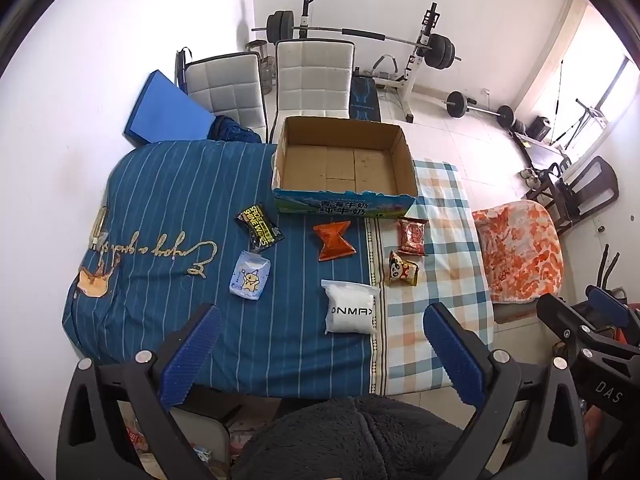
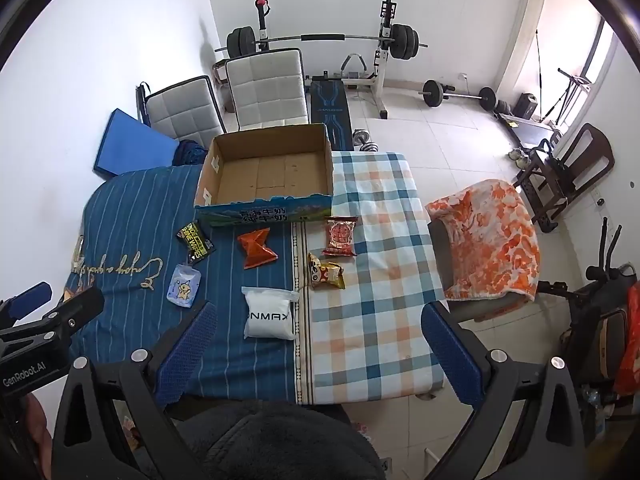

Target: Organize soft objects

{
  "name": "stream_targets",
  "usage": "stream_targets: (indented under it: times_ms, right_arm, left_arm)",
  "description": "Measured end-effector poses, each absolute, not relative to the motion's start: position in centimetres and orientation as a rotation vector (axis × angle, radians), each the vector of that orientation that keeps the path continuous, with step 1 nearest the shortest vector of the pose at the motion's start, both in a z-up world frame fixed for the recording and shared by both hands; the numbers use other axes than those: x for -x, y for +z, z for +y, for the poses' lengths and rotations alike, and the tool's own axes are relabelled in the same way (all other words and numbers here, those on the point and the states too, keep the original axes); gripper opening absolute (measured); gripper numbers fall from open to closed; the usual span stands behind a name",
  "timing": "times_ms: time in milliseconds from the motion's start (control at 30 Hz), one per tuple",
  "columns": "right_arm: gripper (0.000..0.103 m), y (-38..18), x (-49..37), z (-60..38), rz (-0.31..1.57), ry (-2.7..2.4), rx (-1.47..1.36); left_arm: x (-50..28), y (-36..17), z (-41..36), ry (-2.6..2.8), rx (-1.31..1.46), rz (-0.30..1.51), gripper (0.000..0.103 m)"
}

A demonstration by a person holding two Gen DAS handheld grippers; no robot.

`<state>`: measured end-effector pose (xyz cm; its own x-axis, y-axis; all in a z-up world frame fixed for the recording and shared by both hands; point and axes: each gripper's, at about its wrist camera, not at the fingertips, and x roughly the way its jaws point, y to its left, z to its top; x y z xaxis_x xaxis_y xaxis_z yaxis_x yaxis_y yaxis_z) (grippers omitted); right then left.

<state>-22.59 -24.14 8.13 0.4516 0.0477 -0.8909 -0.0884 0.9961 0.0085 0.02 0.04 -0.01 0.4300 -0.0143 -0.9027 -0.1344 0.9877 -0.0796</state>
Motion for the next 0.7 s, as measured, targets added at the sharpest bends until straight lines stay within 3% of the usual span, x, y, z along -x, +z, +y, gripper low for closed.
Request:
stream_targets:
  times_ms: [700]
  right_arm:
    - [0.103, 7.9, 22.4, -23.8, 1.111, 0.092, 0.047]
  left_arm:
    - [-0.1, 0.0, 0.7, 0.083, 0.161, 1.118, 0.103]
